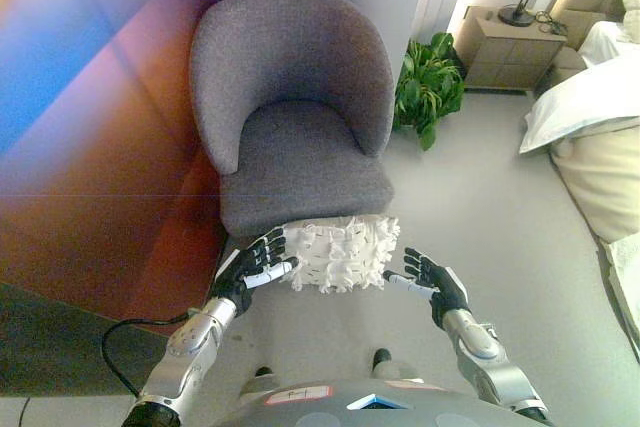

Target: Pick up the pillow and put it on the sofa.

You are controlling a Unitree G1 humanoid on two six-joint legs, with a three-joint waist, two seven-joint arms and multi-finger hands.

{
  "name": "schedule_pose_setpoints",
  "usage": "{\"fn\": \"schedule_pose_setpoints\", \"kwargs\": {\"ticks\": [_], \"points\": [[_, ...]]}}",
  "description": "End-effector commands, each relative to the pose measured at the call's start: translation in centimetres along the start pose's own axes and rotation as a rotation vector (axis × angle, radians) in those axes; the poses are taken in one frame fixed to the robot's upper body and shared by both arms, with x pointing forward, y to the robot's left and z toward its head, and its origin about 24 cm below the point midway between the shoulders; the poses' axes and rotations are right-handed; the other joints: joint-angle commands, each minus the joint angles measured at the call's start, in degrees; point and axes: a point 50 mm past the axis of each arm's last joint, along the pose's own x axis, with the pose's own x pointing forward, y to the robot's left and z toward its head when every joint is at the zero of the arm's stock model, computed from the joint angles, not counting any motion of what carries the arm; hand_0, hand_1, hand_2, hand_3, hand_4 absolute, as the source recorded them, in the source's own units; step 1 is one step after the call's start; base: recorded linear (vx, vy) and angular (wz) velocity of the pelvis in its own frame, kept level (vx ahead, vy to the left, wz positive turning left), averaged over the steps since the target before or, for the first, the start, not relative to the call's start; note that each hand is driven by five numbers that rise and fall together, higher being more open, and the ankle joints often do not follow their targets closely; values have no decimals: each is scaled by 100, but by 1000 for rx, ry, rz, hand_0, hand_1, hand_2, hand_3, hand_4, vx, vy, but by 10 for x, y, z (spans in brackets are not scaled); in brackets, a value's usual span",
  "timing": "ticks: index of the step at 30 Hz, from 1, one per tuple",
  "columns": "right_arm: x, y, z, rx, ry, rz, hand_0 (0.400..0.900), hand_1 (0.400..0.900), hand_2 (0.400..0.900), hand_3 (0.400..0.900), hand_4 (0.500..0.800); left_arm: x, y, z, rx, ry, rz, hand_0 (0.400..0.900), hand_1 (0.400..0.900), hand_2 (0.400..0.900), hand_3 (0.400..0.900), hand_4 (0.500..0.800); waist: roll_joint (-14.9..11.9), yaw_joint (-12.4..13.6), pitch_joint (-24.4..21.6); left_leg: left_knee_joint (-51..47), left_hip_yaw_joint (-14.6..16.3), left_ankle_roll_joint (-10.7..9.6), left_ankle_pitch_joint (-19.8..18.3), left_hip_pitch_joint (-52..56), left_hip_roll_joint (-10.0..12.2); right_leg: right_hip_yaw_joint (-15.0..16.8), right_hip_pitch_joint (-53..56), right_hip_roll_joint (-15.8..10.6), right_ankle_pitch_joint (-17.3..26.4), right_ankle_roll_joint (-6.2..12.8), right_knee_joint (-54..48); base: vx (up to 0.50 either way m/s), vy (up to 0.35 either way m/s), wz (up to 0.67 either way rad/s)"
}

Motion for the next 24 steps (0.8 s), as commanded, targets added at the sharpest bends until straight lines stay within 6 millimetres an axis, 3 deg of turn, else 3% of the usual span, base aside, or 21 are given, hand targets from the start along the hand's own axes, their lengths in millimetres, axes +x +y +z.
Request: {"fn": "schedule_pose_setpoints", "kwargs": {"ticks": [1,3,7,11,14,17,20,22,24], "points": [[8,-14,62,-25,-270,-28,900,900,900,900,800,11,3,66,81,-301,-29,900,900,900,900,800,-239,138,291,781,16,40,-211,-9,309,-75,193,270,-324,-226,92,-9,-209,-11],[9,-17,66,-39,-282,-34,900,900,900,900,800,11,0,67,70,-318,-39,900,900,900,900,800,-298,142,445,2197,-157,8,41,-507,516,-84,119,319,-414,-451,267,9,-191,-15],[8,-24,63,-56,-282,-41,900,900,900,900,800,8,-2,67,39,-355,-38,900,900,900,900,800,-338,193,627,3281,-382,33,222,-1180,453,-6,127,354,-457,-609,417,88,-76,-18],[6,-25,60,-66,-290,-33,900,900,900,900,800,4,-2,72,23,-391,-44,900,900,900,900,800,-197,362,776,1876,-418,0,471,-1289,306,188,415,439,-669,-434,403,283,105,-24],[4,-23,65,-80,-313,-29,900,900,900,900,800,6,-7,72,24,-403,-62,900,900,900,900,800,-43,510,848,162,-364,-198,1129,-1384,477,281,889,442,-900,-291,290,402,236,-32],[4,-25,63,-91,-320,-15,900,900,900,900,800,4,-11,65,14,-408,-60,900,900,900,900,800,21,593,844,-23,-247,-408,1481,-1709,682,203,1362,417,-1098,-229,189,472,236,-39],[6,-25,66,-117,-321,6,900,900,900,900,800,5,-4,67,-17,-415,-16,900,900,900,900,800,-21,635,738,34,-102,-255,1079,-1587,671,176,1575,69,-1368,-10,468,549,309,-49],[2,-25,63,-96,-303,1,900,900,900,900,800,5,2,71,-5,-405,-16,900,900,900,900,800,-122,759,639,382,-208,-31,850,-1780,444,170,1795,-184,-1478,197,685,487,255,-25],[0,-23,64,-70,-305,4,900,900,900,900,800,4,3,76,48,-409,-43,900,900,900,900,800,-301,796,536,673,-107,235,528,-1886,278,110,1588,-514,-928,351,1422,416,246,21]]}}
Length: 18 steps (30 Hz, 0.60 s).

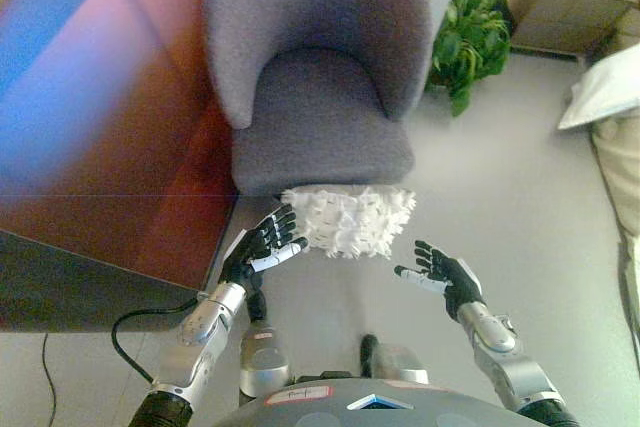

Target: Pick up the pillow and put it on the sofa.

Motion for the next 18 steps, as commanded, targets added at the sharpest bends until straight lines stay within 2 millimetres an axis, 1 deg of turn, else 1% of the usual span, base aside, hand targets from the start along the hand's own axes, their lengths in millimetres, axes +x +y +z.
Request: {"fn": "schedule_pose_setpoints", "kwargs": {"ticks": [1,2,3,4,5,6,7,8,9,10,11,12,13,15,16,17,18], "points": [[-5,4,47,1,-236,15,900,900,900,900,800,0,13,51,94,-226,-35,900,900,900,900,800,-479,172,-461,549,144,469,235,-924,-216,-911,841,-867,807,531,1143,378,250,34],[-5,5,47,8,-237,11,900,900,900,900,800,0,13,51,96,-221,-38,900,900,900,900,800,-492,204,-482,571,50,567,156,-913,-327,-868,767,-928,961,546,1471,425,270,20],[-5,7,47,19,-238,8,900,900,900,900,800,-1,16,51,89,-214,-27,900,900,900,900,800,-514,259,-517,582,-76,684,49,-886,-515,-864,691,-985,1166,576,1787,433,269,3],[-7,9,47,27,-239,2,900,900,900,900,800,-1,18,51,96,-206,-25,900,900,900,900,800,-485,308,-576,556,-112,778,-49,-835,-645,-906,569,-1024,1428,599,2187,486,312,4],[-7,11,46,34,-238,-2,900,900,900,900,800,-2,19,51,108,-202,-21,900,900,900,900,800,-436,310,-602,535,-66,843,-146,-717,-718,-986,327,-1109,1595,605,2710,409,283,6],[-5,14,47,38,-237,-5,900,900,900,900,800,-2,20,51,115,-197,-11,900,900,900,900,800,-407,305,-612,484,-3,898,-231,-551,-798,-979,-64,-1220,1671,569,3100,373,236,10],[-3,18,49,41,-241,-9,900,900,900,900,800,-1,21,53,115,-195,4,900,900,900,900,800,-362,281,-590,422,-3,927,-275,-368,-854,-994,-451,-1221,1617,482,3175,293,140,8],[-3,19,50,41,-247,-10,900,900,900,900,800,-1,22,54,114,-197,7,900,900,900,900,800,-347,273,-570,375,-18,925,-268,-293,-875,-1056,-584,-1128,1475,419,3038,318,52,15],[-2,21,53,36,-264,-15,900,900,900,900,800,0,22,58,113,-202,0,900,900,900,900,800,-318,239,-517,288,-3,894,-259,-149,-868,-1260,-764,-937,1179,316,2678,273,-38,21],[-2,21,55,19,-277,-29,900,900,900,900,800,0,22,59,122,-204,-14,900,900,900,900,800,-306,216,-485,245,32,866,-267,-54,-862,-1418,-863,-827,1078,270,2349,280,-92,26],[0,20,56,5,-291,-46,900,900,900,900,800,2,21,62,129,-212,-21,900,900,900,900,800,-294,194,-431,230,60,822,-285,45,-843,-1543,-975,-841,1121,259,2043,194,-135,22],[2,18,59,7,-304,-56,900,900,900,900,800,4,21,66,135,-221,-23,900,900,900,900,800,-279,182,-359,241,79,771,-304,102,-797,-1655,-1042,-922,1191,259,1794,231,-177,18],[3,15,59,16,-309,-61,900,900,900,900,800,6,22,69,139,-227,-18,900,900,900,900,800,-297,173,-315,266,75,658,-402,177,-742,-1712,-1044,-1063,1270,367,1515,255,-235,19],[4,13,61,20,-321,-73,900,900,900,900,800,8,22,71,143,-231,-3,900,900,900,900,800,-370,117,-240,426,120,532,-547,281,-653,-1749,-1062,-1266,1781,536,820,313,-290,33],[3,12,62,22,-328,-77,900,900,900,900,800,7,21,70,145,-230,2,900,900,900,900,800,-398,75,-223,527,94,481,-654,337,-593,-1682,-1094,-1360,1951,606,519,302,-310,56],[2,11,62,23,-329,-85,900,900,900,900,800,6,20,69,147,-227,-1,900,900,900,900,800,-442,25,-205,653,76,467,-697,314,-552,-1609,-1145,-1466,2224,603,139,332,-330,69],[1,11,63,25,-330,-91,900,900,900,900,800,6,20,68,148,-225,-2,900,900,900,900,800,-469,-13,-227,728,-17,432,-781,315,-522,-1487,-1191,-1561,2369,664,-162,302,-331,70]]}}
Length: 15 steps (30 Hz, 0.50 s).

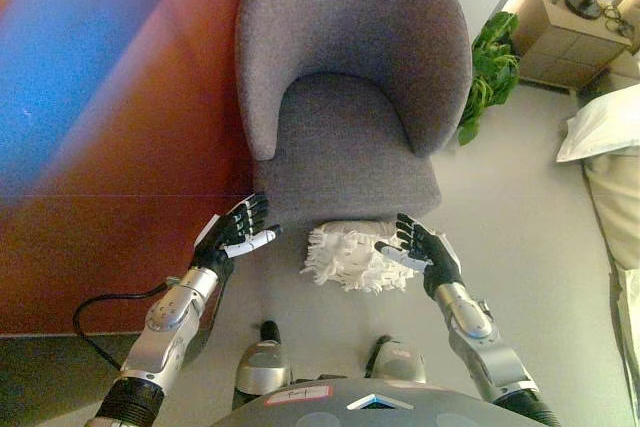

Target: Pick up the pillow and put it on the sofa.

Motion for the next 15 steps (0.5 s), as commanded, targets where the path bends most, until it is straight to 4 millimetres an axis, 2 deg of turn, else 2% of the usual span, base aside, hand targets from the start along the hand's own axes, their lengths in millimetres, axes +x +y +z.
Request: {"fn": "schedule_pose_setpoints", "kwargs": {"ticks": [1,2,3,4,7,8,11,12,13,15], "points": [[3,-22,43,-24,-221,-100,900,900,900,900,800,7,-11,48,22,-239,-55,900,900,900,900,800,-59,-146,-26,684,-529,-189,-431,-404,292,407,74,-172,1416,80,-603,334,-334,63],[4,-21,43,-25,-224,-101,900,900,900,900,800,5,-9,48,22,-240,-52,900,900,900,900,800,-74,-142,-26,728,-601,-216,-504,-358,381,445,30,-278,1574,135,-535,345,-359,50],[5,-21,44,-37,-224,-100,900,900,900,900,800,2,-8,46,15,-240,-44,900,900,900,900,800,-50,-69,-68,800,-591,-286,-492,-328,564,251,179,-288,1336,146,-556,293,-314,33],[6,-20,44,-46,-222,-97,900,900,900,900,800,1,-8,46,8,-240,-35,900,900,900,900,800,-54,-39,-83,866,-602,-314,-497,-332,629,104,264,-305,1303,136,-563,285,-287,21],[5,-27,43,-93,-194,-101,900,900,900,900,800,-8,-2,42,-39,-237,7,900,900,900,900,800,11,-3,-114,919,-617,-495,-339,-280,1006,-21,335,-152,818,74,-226,241,-191,36],[3,-35,44,-123,-197,-122,900,900,900,900,800,-11,-1,43,-53,-241,4,900,900,900,900,800,48,24,-102,899,-531,-568,-192,-300,1172,-172,383,-81,629,10,-111,137,-139,42],[3,-47,49,-185,-217,-182,900,900,900,900,800,-10,-3,47,-57,-261,-18,900,900,900,900,800,123,22,-8,916,-356,-700,-14,-379,1432,-375,398,-12,437,-80,77,72,-143,62],[4,-52,52,-212,-227,-217,900,900,900,900,800,-7,-4,49,-52,-271,-34,900,900,900,900,800,135,18,33,925,-326,-746,43,-450,1465,-450,351,-47,427,-110,139,79,-117,77],[5,-55,53,-248,-233,-246,900,900,900,900,800,-6,-5,51,-45,-277,-49,900,900,900,900,800,170,10,74,941,-282,-828,6,-439,1537,-468,353,-73,344,-61,229,21,-82,59],[6,-62,59,-329,-249,-305,900,900,900,900,800,-4,-6,55,-40,-292,-71,900,900,900,900,800,201,-11,180,977,-236,-843,117,-559,1600,-537,170,-197,379,-103,395,-2,-64,42]]}}
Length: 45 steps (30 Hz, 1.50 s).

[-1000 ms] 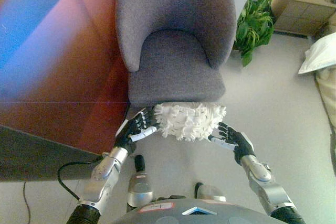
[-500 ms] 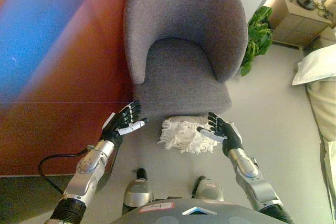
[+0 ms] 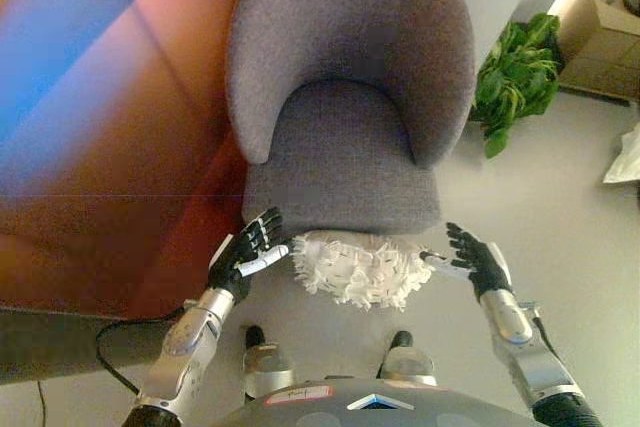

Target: Pick up the pillow and put it on the sofa.

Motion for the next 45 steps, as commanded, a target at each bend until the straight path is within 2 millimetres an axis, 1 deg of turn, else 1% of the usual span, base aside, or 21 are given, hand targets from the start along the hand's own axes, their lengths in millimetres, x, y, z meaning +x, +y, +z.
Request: {"fn": "schedule_pose_setpoints", "kwargs": {"ticks": [1,3,4,5,6,8,9,13,15,17,18,21,23,24,27,33,36,38,41,44,45], "points": [[14,-10,64,-117,-293,-140,900,900,900,900,800,8,11,69,105,-281,-66,900,900,900,900,800,-232,167,163,663,61,-13,-166,-132,433,79,-460,-808,349,112,581,4,-51,27],[20,-17,73,-249,-326,-199,900,900,900,900,800,11,8,76,116,-305,-88,900,900,900,900,800,-202,183,284,814,-83,-11,-204,-351,446,174,-753,-950,341,123,799,-25,-44,14],[23,-21,80,-345,-351,-235,900,900,900,900,800,14,6,81,129,-320,-99,900,900,900,900,800,-188,200,390,967,-186,-25,-249,-506,473,253,-925,-1031,331,140,924,-45,-44,9],[24,-22,83,-363,-361,-250,900,900,900,900,800,15,6,83,133,-325,-103,900,900,900,900,800,-185,204,423,1034,-223,-26,-272,-573,479,281,-998,-1059,324,142,981,-107,-62,9],[29,-28,96,-471,-399,-300,900,900,900,900,800,18,4,91,148,-355,-119,900,900,900,900,800,-170,225,634,1339,-398,-38,-340,-899,527,424,-1328,-1182,307,145,1226,-151,-51,6],[38,-36,114,-593,-439,-349,900,900,900,900,800,24,0,103,170,-401,-137,900,900,900,900,800,-162,237,887,1767,-654,-47,-465,-1434,536,670,-1859,-1323,244,153,1575,-214,-30,4],[41,-42,125,-626,-465,-386,900,900,900,900,800,27,-3,109,184,-428,-147,900,900,900,900,800,-167,243,1039,2007,-818,-58,-524,-1752,540,831,-2163,-1399,217,162,1769,-237,-10,3],[46,-65,161,-694,-528,-482,900,900,900,900,800,33,-12,126,206,-497,-179,900,900,900,900,800,-198,302,1426,2718,-1214,-51,-739,-2776,426,1289,-3161,-1552,41,207,2407,-195,12,3],[49,-75,178,-703,-550,-516,900,900,900,900,800,35,-15,135,211,-535,-206,900,900,900,900,800,-187,337,1594,3071,-1294,-42,-871,-3231,424,1492,-3679,-1559,-91,226,2806,-185,44,-1],[51,-84,191,-714,-555,-549,900,900,900,900,800,35,-18,144,224,-574,-227,900,900,900,900,800,-165,353,1729,3401,-1354,-49,-984,-3657,428,1631,-4112,-1563,-207,231,3155,-194,57,-1],[53,-89,198,-715,-548,-567,900,900,900,900,800,35,-20,149,231,-601,-237,900,900,900,900,800,-135,361,1822,3600,-1380,-50,-1028,-3925,466,1721,-4386,-1561,-285,241,3395,-196,77,0],[57,-102,212,-711,-534,-612,900,900,900,900,800,35,-24,157,212,-641,-260,900,900,900,900,800,-40,395,1886,4151,-1473,-44,-1195,-4634,519,1950,-5091,-1581,-498,212,4021,-150,93,2],[60,-107,214,-701,-518,-625,900,900,900,900,800,35,-26,159,201,-651,-274,900,900,900,900,800,13,424,1886,4463,-1553,-48,-1301,-4990,502,2059,-5442,-1612,-598,196,4356,-58,90,4],[63,-110,217,-697,-504,-633,900,900,900,900,800,34,-27,159,200,-656,-285,900,900,900,900,800,66,464,1886,4774,-1615,-95,-1544,-5203,531,2140,-5677,-1667,-842,237,4741,1,101,4],[68,-112,226,-706,-477,-637,900,900,900,900,800,35,-27,163,179,-672,-284,900,900,900,900,800,152,518,1886,5275,-1804,-75,-1691,-5754,473,2373,-6284,-1709,-1001,202,5287,-36,104,6],[80,-120,238,-686,-407,-687,900,900,900,900,800,38,-33,164,138,-687,-315,900,900,900,900,800,330,657,1886,5857,-2035,-26,-1775,-6601,319,2636,-7122,-1750,-1143,131,5860,-35,83,10],[84,-126,246,-659,-359,-731,900,900,900,900,800,42,-38,164,116,-694,-339,900,900,900,900,800,420,732,1886,6022,-2069,1,-1760,-6905,253,2708,-7365,-1772,-1232,85,6074,-27,75,14],[86,-131,249,-625,-309,-786,900,900,900,900,800,44,-42,163,103,-698,-354,900,900,900,900,800,481,786,1886,6130,-2075,20,-1753,-7051,221,2743,-7463,-1795,-1308,58,6224,-11,75,15],[91,-136,246,-579,-205,-849,900,900,900,900,800,48,-48,161,82,-695,-371,900,900,900,900,800,582,861,1886,6297,-2071,38,-1756,-7211,152,2799,-7561,-1820,-1430,35,6460,13,84,16],[98,-136,231,-588,-35,-779,900,900,900,900,800,53,-54,159,61,-684,-386,900,900,900,900,800,668,936,1886,6399,-2076,62,-1747,-7289,84,2866,-7587,-1865,-1511,26,6617,32,71,19],[101,-135,223,-583,26,-736,900,900,900,900,800,54,-57,158,57,-674,-395,900,900,900,900,800,698,960,1886,6456,-2088,68,-1755,-7329,52,2914,-7610,-1889,-1546,27,6692,35,49,26]]}}
